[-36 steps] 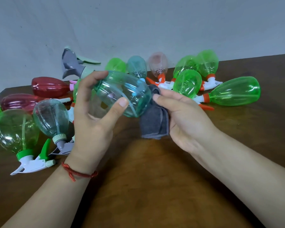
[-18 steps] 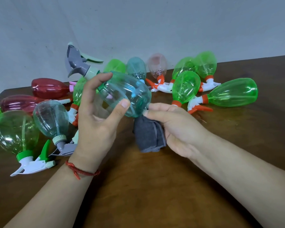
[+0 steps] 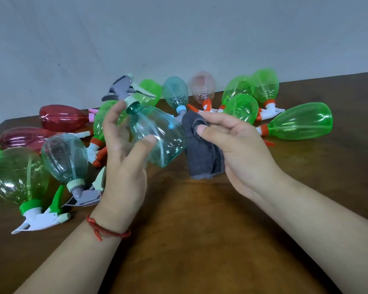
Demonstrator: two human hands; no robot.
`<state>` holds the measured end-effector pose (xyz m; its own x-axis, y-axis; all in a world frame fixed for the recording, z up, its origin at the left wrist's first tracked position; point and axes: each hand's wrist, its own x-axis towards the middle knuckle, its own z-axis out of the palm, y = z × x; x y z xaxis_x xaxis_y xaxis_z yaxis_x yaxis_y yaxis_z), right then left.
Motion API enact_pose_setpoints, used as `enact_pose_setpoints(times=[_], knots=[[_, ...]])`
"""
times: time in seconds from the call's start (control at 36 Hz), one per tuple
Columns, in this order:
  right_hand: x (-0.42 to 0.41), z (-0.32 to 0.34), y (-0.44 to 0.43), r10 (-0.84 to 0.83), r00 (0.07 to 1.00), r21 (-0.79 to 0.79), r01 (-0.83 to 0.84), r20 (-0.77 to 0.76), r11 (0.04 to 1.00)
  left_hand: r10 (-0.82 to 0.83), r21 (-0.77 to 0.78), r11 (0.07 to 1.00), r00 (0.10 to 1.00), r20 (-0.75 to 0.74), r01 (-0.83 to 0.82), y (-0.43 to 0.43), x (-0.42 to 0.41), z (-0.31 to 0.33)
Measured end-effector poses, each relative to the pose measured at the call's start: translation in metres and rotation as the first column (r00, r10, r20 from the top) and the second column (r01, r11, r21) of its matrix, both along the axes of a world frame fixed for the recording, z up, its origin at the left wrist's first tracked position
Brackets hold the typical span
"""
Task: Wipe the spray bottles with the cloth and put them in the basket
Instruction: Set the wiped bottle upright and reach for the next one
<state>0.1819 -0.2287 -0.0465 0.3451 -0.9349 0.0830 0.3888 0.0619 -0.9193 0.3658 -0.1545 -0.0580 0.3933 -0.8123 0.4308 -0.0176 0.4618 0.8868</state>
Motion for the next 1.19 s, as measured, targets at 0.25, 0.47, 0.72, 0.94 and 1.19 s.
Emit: enact_pose_setpoints(times=[0.25, 0.47, 0.72, 0.94, 1.19], knots=[[-0.004, 0.003, 0.001, 0.040, 0.999, -0.032, -0.040, -0.024, 0.999, 0.055, 0.097, 0.993, 0.997, 0.049, -0.059, 0.001, -0.001, 0.004], [-0.026, 0.019, -0.015, -0.438, 0.894, -0.558, 0.319, -0.090, 0.766, -0.125, 0.151, 0.983, 0.981, 0.150, 0.103, 0.010, -0.009, 0.005], [-0.022, 0.011, -0.018, -0.597, 0.784, -0.817, 0.226, -0.170, 0.530, -0.272, 0.195, 0.954, 0.935, 0.227, 0.230, 0.011, -0.017, 0.002], [-0.005, 0.005, -0.002, -0.579, 0.793, -0.919, 0.064, -0.189, 0.388, -0.271, 0.240, 0.949, 0.914, 0.302, 0.202, 0.011, -0.023, 0.003], [-0.024, 0.009, -0.025, -0.641, 0.736, -0.910, 0.082, -0.220, 0.406, -0.236, 0.215, 0.960, 0.934, 0.269, 0.181, 0.012, -0.021, 0.005]])
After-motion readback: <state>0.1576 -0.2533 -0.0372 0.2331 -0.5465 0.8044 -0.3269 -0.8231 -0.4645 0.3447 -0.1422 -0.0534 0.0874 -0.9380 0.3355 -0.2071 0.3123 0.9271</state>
